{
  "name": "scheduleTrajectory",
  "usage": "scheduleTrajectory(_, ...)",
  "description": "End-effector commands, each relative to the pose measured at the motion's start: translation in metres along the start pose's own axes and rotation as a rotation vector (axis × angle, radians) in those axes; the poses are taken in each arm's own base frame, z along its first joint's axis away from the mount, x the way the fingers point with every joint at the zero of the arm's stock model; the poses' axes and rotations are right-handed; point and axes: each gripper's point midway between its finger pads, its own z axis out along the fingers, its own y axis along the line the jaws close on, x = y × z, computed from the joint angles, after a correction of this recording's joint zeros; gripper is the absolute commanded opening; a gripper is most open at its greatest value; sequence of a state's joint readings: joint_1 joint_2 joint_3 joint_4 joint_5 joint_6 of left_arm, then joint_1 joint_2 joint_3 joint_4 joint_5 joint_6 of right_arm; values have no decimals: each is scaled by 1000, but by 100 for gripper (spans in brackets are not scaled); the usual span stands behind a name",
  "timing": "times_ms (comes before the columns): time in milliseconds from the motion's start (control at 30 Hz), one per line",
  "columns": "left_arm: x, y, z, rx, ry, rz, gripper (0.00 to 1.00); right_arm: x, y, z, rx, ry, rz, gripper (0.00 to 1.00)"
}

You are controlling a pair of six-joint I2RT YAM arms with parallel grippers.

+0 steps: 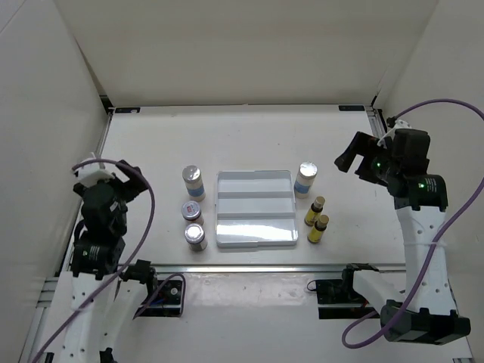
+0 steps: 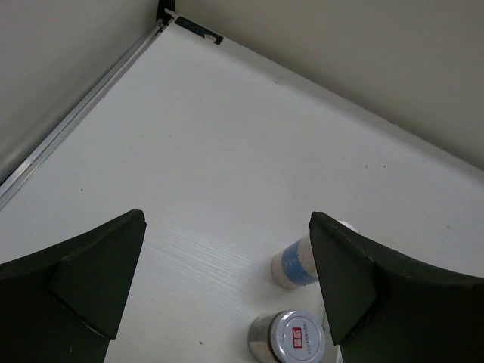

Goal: Organize the condiment bottles

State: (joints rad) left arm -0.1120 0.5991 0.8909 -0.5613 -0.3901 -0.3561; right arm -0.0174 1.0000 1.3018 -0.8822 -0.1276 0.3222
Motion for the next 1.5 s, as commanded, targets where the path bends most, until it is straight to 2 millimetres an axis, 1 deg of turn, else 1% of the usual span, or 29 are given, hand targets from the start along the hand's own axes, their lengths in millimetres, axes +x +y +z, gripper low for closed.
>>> scheduleTrajectory(0, -5, 14, -11, -59, -57, -48, 100, 1, 6, -7, -19, 5, 3, 100)
scheduleTrajectory(33, 0, 11, -7, -55, -33, -38, 100, 2, 2, -7, 4, 6, 16, 100)
scheduleTrajectory(100, 19, -7, 8, 1, 64, -31, 100, 8, -1, -9, 12, 29, -2, 100)
scheduleTrajectory(133, 24, -23, 9, 78, 109, -29, 100, 9, 2, -9, -10, 36, -11, 100)
scheduleTrajectory(167, 36, -33, 18, 111, 164, -18, 100, 13, 14, -10, -80, 58, -19, 100)
scheduleTrajectory(233, 46, -52, 21, 198, 224, -16, 100, 16, 28, -10, -166, 87, -26, 100)
scheduleTrajectory(300, 55, -62, 25, 236, 275, -11, 100, 17, 33, 0, -177, 120, 23, 100)
scheduleTrajectory(333, 54, -68, 24, 263, 285, -13, 100, 15, 20, 17, -97, 137, 59, 100)
scheduleTrajectory(400, 59, -69, 24, 268, 309, -10, 100, 17, 17, 30, -55, 198, 56, 100)
scheduleTrajectory(467, 59, -69, 24, 268, 309, -10, 100, 11, 11, 52, 20, 248, 15, 100)
scheduleTrajectory(567, 57, -65, 22, 253, 291, -20, 100, 18, 18, 84, 69, 302, -53, 100)
scheduleTrajectory(600, 59, -64, 21, 250, 299, -18, 100, 29, 29, 101, 78, 342, -102, 98)
scheduleTrajectory(633, 61, -63, 21, 246, 307, -16, 100, 27, 26, 109, 103, 348, -106, 98)
scheduleTrajectory(700, 61, -68, 23, 258, 333, -13, 100, 37, 33, 122, 120, 394, -156, 95)
scheduleTrajectory(733, 63, -68, 24, 252, 347, -10, 100, 45, 32, 134, 138, 431, -168, 94)
scheduleTrajectory(767, 67, -66, 24, 245, 364, -5, 100, 53, 35, 139, 142, 451, -186, 90)
scheduleTrajectory(800, 67, -65, 25, 236, 361, -4, 100, 57, 28, 147, 177, 467, -193, 90)
scheduleTrajectory(900, 70, -64, 29, 218, 380, 3, 100, 73, 25, 158, 202, 486, -225, 90)
scheduleTrajectory(967, 72, -63, 30, 214, 388, 6, 100, 78, 21, 159, 204, 497, -236, 87)
scheduleTrajectory(1067, 74, -62, 33, 202, 393, 9, 100, 87, 18, 163, 209, 529, -235, 73)
scheduleTrajectory(1100, 76, -61, 32, 199, 401, 11, 100, 87, 18, 163, 208, 529, -235, 64)
scheduleTrajectory(1167, 76, -59, 32, 191, 397, 13, 100, 84, 22, 162, 206, 508, -244, 54)
scheduleTrajectory(1200, 76, -59, 32, 190, 397, 13, 100, 81, 24, 159, 208, 491, -255, 46)
scheduleTrajectory(1267, 75, -58, 33, 182, 393, 14, 100, 64, 24, 156, 247, 423, -281, 38)
scheduleTrajectory(1300, 75, -58, 33, 182, 393, 14, 100, 58, 28, 150, 252, 405, -294, 31)
scheduleTrajectory(1333, 75, -58, 33, 182, 393, 14, 100, 53, 35, 147, 255, 387, -314, 28)
scheduleTrajectory(1367, 75, -58, 33, 182, 393, 14, 100, 37, 45, 141, 247, 335, -322, 25)
scheduleTrajectory(1400, 75, -58, 33, 182, 393, 14, 100, 30, 54, 132, 259, 293, -358, 22)
scheduleTrajectory(1467, 75, -57, 34, 174, 389, 15, 100, 16, 71, 123, 253, 223, -386, 20)
